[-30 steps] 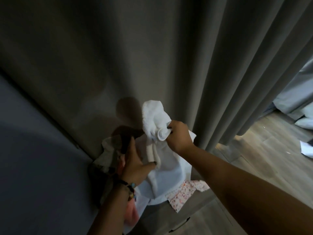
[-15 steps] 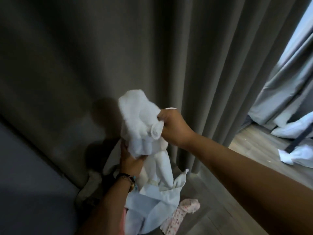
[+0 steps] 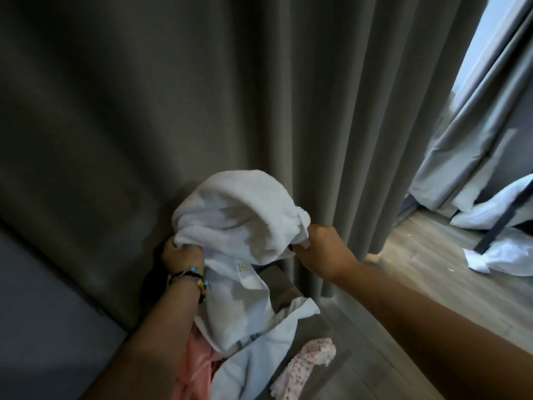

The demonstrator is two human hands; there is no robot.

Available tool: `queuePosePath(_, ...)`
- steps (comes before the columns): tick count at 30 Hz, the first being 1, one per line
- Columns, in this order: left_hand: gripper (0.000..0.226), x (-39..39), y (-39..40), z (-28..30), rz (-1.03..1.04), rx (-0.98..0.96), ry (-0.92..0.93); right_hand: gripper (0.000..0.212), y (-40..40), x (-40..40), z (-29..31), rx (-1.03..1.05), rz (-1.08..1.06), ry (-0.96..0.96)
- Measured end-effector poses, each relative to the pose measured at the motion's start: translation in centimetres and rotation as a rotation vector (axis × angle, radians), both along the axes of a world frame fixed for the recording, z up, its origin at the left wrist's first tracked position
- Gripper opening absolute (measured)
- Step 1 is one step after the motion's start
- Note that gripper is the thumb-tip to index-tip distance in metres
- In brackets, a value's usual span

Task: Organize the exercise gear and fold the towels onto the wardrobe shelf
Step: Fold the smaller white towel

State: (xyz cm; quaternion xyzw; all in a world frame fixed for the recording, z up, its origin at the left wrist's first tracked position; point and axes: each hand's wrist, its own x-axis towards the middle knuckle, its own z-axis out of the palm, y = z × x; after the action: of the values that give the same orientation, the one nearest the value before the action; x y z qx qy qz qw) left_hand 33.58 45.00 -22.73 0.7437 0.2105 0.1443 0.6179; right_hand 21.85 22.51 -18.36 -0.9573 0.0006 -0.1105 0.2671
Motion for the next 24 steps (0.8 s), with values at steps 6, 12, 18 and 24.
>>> queuePosePath(6, 0.034, -0.8, 0.0, 4.8, 0.092, -0.097, -0.01, 0.048, 0.7, -0.7, 0.1, 0.136, -0.036, 0.05)
queuePosePath(12, 0.031, -3.0, -0.9, 7.7, 0.057, -0.027, -0.309, 0.106, 3.4, -2.1, 2.2, 0.221, 0.089, -0.255)
queuePosePath(18, 0.031, -4.9, -1.2, 10.9, -0.108, 0.126, -0.479, 0.121, 5.7, -2.8, 5.7, 0.088, 0.068, -0.44)
queuePosePath(24, 0.012, -7.0, -1.3, 13.3, -0.276, 0.136, -0.602, 0.1, 5.7, -1.8, 5.6, 0.118, 0.08, -0.317)
